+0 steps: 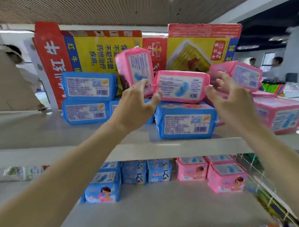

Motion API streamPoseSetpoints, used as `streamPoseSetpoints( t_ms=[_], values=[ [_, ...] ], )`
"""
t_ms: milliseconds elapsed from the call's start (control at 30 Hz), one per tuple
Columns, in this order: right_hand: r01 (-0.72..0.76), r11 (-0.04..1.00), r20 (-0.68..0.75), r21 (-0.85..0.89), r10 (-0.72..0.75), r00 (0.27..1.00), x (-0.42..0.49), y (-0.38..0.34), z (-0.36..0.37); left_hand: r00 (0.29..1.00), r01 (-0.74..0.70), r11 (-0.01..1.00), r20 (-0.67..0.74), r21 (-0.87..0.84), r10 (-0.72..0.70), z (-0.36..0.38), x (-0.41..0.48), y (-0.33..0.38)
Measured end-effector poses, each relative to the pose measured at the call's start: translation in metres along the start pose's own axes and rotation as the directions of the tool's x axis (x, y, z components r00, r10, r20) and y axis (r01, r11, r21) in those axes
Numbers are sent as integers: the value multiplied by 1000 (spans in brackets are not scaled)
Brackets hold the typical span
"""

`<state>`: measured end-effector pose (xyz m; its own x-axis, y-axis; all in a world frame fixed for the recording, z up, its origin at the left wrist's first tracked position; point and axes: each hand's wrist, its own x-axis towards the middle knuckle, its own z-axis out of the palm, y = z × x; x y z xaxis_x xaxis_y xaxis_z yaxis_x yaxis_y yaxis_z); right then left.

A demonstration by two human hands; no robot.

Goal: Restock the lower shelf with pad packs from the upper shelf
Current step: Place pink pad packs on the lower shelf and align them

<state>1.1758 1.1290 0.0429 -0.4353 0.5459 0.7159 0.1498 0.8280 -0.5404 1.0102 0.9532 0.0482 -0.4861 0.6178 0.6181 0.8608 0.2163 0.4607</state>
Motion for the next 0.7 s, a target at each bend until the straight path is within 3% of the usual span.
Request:
streamPoseSetpoints(
  t_ms=[133,267,467,600,700],
  values=[
    [-68,997,-8,43,68,998,10,-1,8,994,93,986,77,-137,-84,9,28,4],
    [-125,977,30,173,122,992,16,-6,13,987,98,961,146,-259,-61,15,41,5],
    [-51,880,-151,472,138,979,-12,-14,-1,998,-62,886,-34,-460,52,5,15,20],
    [-50,791,-236,610,242,941,-40,-15,-27,996,-49,736,-85,-675,-12,6,-22,40],
    [-46,785,-228,618,235,945,-63,-15,-53,989,-31,653,-116,-757,-88,14,-52,68]
  ],
)
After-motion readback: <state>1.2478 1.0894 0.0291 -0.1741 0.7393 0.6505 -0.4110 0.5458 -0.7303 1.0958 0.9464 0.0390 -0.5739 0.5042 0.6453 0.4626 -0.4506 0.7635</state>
